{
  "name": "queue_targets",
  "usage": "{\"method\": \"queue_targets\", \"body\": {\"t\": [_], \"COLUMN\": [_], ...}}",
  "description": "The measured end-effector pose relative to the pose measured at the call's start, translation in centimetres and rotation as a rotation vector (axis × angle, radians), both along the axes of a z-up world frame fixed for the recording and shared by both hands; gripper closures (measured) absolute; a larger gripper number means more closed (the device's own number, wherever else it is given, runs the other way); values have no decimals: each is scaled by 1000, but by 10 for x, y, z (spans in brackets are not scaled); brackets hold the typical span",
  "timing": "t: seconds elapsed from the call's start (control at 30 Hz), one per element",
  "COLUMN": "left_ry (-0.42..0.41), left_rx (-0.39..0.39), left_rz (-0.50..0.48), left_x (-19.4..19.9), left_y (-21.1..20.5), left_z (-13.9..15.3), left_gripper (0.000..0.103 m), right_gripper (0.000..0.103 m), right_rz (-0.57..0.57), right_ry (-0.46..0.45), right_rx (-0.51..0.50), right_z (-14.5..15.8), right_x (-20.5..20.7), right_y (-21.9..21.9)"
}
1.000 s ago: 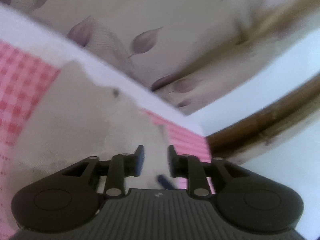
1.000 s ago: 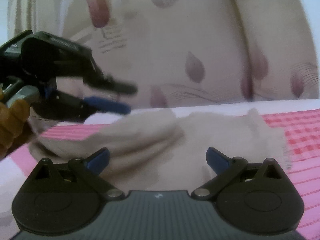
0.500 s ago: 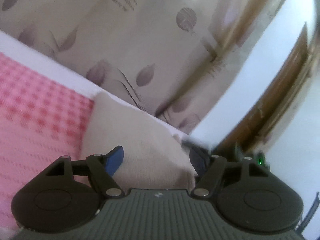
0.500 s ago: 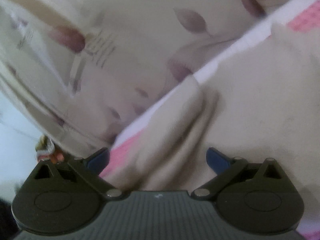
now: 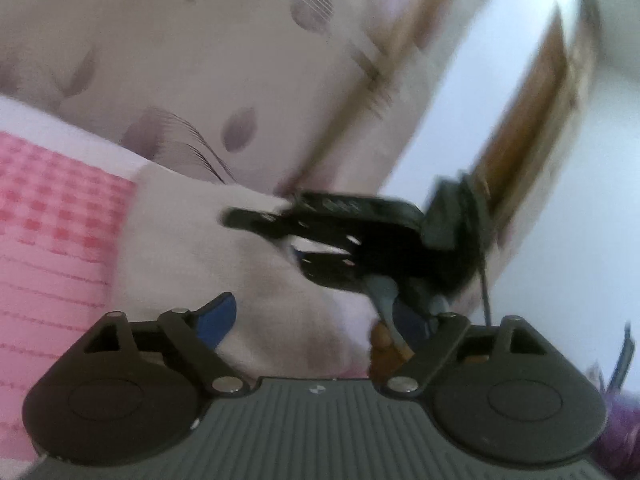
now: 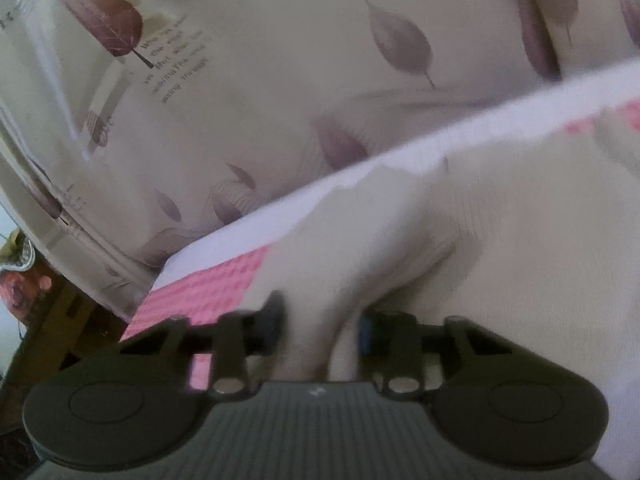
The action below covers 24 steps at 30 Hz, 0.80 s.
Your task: Fold small clothes
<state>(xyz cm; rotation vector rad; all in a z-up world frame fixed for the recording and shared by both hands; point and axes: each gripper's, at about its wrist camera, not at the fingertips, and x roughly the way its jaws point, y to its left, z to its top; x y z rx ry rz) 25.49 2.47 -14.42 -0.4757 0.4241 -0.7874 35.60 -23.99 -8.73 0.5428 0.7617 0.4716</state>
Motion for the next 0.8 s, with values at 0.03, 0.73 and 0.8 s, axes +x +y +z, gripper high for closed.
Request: {"method": "queue_targets", "body": {"t": [0.03, 0.73, 0.8], "left_ry": [6, 6, 6], "left_rx": [-39, -8, -1], "left_rz": [30, 168, 170], "left_x": [-1, 5, 5], "left_y": [9, 12, 11], "left_z": [0, -8, -7], "left_gripper": [18, 1, 1], "right_gripper": [77, 86, 87], "right_rz": [-2, -184, -224], "right_ry": [-15, -105, -100], "right_rx": [1, -92, -93], "right_z": [3, 38, 37], "right_x": [-1, -9, -11], "right_y": [-2, -122, -140]}}
